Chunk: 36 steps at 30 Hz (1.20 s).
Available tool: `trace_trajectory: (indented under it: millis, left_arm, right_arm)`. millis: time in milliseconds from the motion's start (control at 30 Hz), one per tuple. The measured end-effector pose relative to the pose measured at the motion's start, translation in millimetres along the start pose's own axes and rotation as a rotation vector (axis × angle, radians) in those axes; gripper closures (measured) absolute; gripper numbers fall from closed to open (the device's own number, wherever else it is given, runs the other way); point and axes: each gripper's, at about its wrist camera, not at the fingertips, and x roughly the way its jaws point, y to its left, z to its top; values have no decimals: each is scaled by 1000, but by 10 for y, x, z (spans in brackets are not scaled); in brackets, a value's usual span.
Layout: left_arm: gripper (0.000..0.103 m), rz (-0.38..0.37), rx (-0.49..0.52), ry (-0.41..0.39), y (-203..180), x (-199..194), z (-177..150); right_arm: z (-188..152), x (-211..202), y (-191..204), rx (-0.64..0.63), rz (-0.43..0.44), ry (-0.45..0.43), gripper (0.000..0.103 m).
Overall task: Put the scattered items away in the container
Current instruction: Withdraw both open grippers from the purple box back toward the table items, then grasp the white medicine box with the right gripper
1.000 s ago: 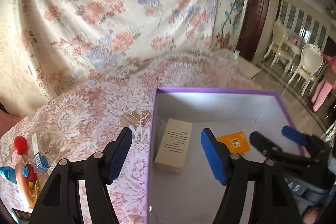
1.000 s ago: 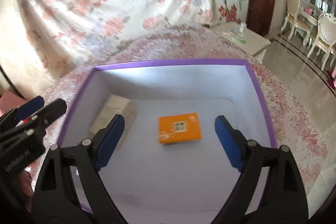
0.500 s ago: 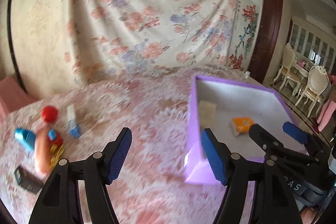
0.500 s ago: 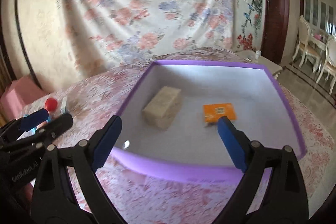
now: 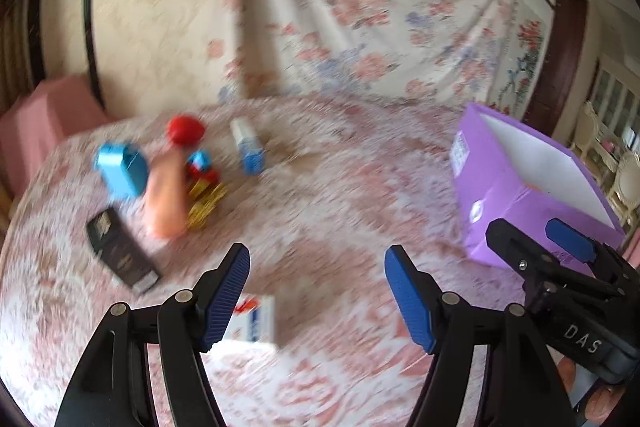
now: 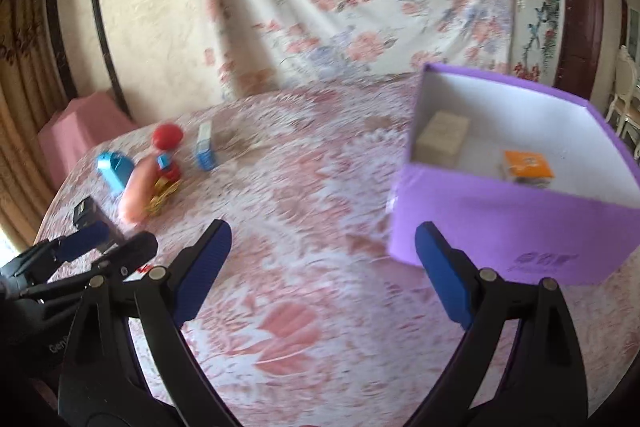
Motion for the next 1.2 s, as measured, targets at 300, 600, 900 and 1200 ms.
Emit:
trace_trajectory:
  millis: [300, 600, 900, 1200]
  left_arm:
    - [32, 0, -25, -7, 390, -165, -249]
    - [32, 93, -64, 3, 821, -210, -387]
    - [32, 127, -139, 65, 1217, -56, -484]
    - [31, 127, -152, 96, 1359, 93, -507]
  right_arm:
    - [-293, 147, 346, -42, 72, 71, 9]
    - [-433, 339, 790, -121, 230, 121, 9]
    - [-437, 644, 1107, -290, 363, 174, 9]
    - [-428, 905, 1335, -430, 485, 197, 6]
